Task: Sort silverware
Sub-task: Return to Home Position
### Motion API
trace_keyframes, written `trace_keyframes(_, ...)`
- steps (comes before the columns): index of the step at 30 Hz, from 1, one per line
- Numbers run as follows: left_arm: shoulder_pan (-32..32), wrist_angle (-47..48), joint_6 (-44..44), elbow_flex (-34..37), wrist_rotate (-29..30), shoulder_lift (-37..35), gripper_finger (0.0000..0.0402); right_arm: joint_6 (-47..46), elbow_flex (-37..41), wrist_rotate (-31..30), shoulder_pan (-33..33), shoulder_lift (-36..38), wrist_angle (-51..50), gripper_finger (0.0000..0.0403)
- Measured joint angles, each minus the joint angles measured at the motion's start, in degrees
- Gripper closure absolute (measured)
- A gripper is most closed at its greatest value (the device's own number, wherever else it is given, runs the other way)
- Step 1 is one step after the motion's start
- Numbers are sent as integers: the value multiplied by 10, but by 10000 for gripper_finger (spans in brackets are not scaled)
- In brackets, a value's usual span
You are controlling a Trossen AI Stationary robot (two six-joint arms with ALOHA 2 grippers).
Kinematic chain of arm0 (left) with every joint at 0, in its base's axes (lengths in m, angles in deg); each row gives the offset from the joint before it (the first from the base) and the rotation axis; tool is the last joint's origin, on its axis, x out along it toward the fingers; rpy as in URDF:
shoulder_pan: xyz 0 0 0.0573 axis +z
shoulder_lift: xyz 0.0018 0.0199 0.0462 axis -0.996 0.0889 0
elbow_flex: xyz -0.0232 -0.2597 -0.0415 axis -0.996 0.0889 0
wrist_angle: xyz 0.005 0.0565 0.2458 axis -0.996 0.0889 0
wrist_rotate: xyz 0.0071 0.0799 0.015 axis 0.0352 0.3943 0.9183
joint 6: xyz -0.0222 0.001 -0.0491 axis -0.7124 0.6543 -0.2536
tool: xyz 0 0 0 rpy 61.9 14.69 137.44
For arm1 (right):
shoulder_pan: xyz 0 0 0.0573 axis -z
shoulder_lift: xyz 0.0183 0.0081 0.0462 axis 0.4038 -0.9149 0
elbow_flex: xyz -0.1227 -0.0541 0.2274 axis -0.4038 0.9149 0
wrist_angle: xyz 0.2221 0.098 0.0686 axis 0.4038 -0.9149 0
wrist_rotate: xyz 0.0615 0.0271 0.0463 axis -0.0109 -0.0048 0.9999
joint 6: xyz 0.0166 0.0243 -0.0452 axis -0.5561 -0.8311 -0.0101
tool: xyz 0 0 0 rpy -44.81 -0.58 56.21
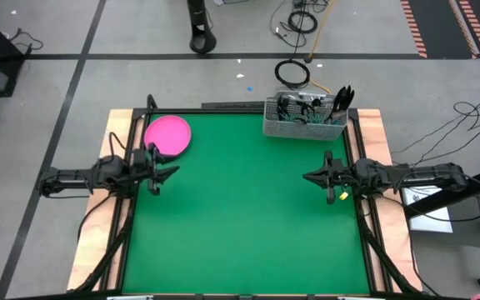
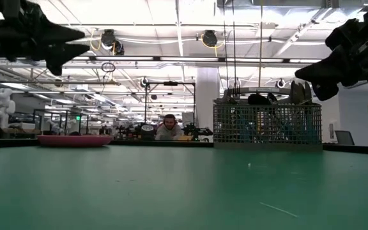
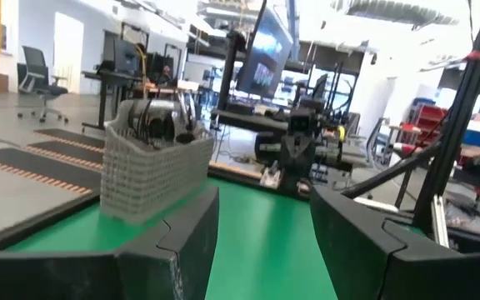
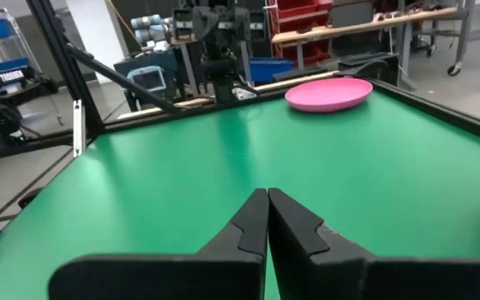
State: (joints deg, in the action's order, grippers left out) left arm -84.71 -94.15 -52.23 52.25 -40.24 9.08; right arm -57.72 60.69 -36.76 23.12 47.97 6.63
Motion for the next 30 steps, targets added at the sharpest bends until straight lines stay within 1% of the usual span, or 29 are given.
trace_keyframes(5, 0, 7, -12, 6, -2, 0, 210, 19, 0, 0, 0, 0, 0, 403)
trace_keyframes(10, 0, 14, 1, 6, -25, 0, 210, 35, 0, 0, 0, 0, -3, 403)
trace_keyframes(14, 0, 56, 2, 6, -26, 0, 210, 40, 0, 0, 0, 0, -26, 403)
trace_keyframes(16, 0, 78, 2, 5, -22, 0, 210, 52, 0, 0, 0, -1, -36, 403)
trace_keyframes(19, 1, 82, 16, 4, -13, 4, 210, 80, 0, 0, 0, -2, -36, 403)
trace_keyframes(22, 1, 82, 31, 4, 2, 4, 210, 84, 0, 0, 0, -2, -36, 403)
trace_keyframes(30, 1, 83, 31, 4, 4, 4, 210, 84, 0, 0, 0, -2, -36, 403)
